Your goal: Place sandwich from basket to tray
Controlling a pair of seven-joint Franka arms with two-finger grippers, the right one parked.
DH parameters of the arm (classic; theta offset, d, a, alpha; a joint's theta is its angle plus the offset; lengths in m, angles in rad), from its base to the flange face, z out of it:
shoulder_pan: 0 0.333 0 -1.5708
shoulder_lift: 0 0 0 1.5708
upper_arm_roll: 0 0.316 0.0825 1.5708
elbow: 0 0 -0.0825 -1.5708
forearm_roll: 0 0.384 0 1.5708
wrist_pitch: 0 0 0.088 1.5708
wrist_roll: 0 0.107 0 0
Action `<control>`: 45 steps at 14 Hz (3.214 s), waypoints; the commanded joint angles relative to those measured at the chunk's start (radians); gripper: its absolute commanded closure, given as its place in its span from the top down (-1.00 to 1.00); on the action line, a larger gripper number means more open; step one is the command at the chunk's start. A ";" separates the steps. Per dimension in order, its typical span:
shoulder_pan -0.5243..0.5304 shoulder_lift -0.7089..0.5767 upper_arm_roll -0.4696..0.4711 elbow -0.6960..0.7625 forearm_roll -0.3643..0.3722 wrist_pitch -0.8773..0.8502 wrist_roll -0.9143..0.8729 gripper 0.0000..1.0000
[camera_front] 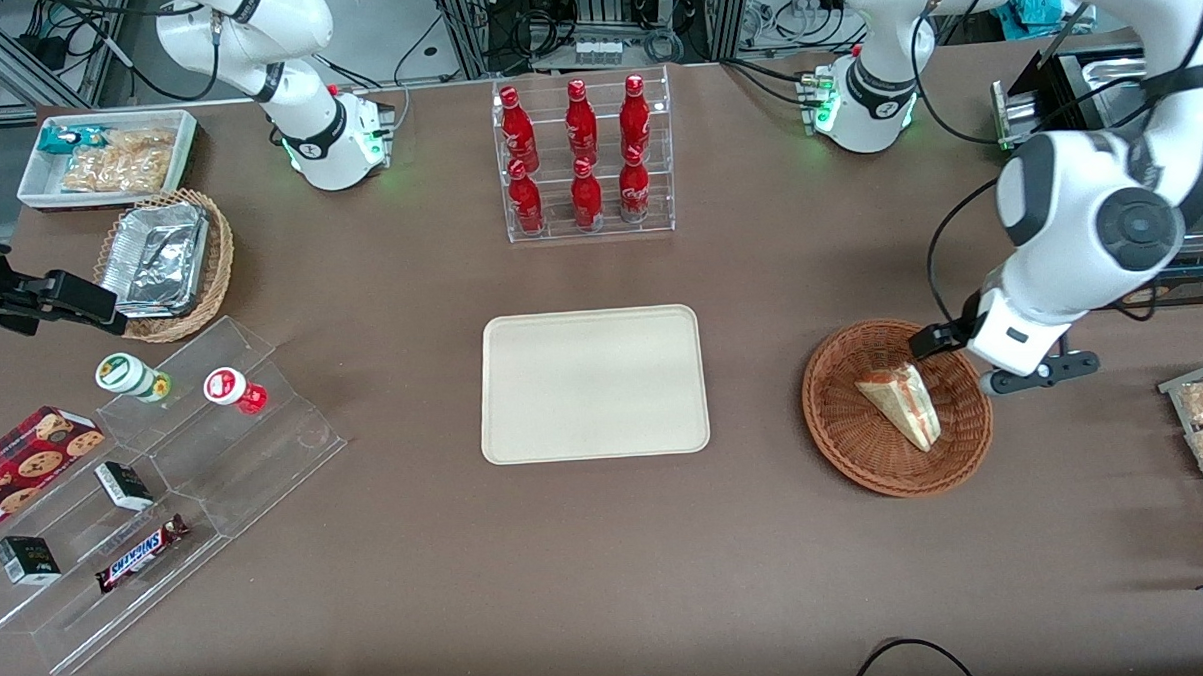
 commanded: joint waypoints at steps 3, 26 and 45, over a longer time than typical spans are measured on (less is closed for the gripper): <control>-0.019 0.017 0.001 -0.129 0.018 0.227 -0.355 1.00; -0.256 0.231 -0.038 0.360 0.007 -0.259 -0.261 -0.88; -0.688 0.566 -0.057 0.541 -0.053 0.153 -0.517 -0.94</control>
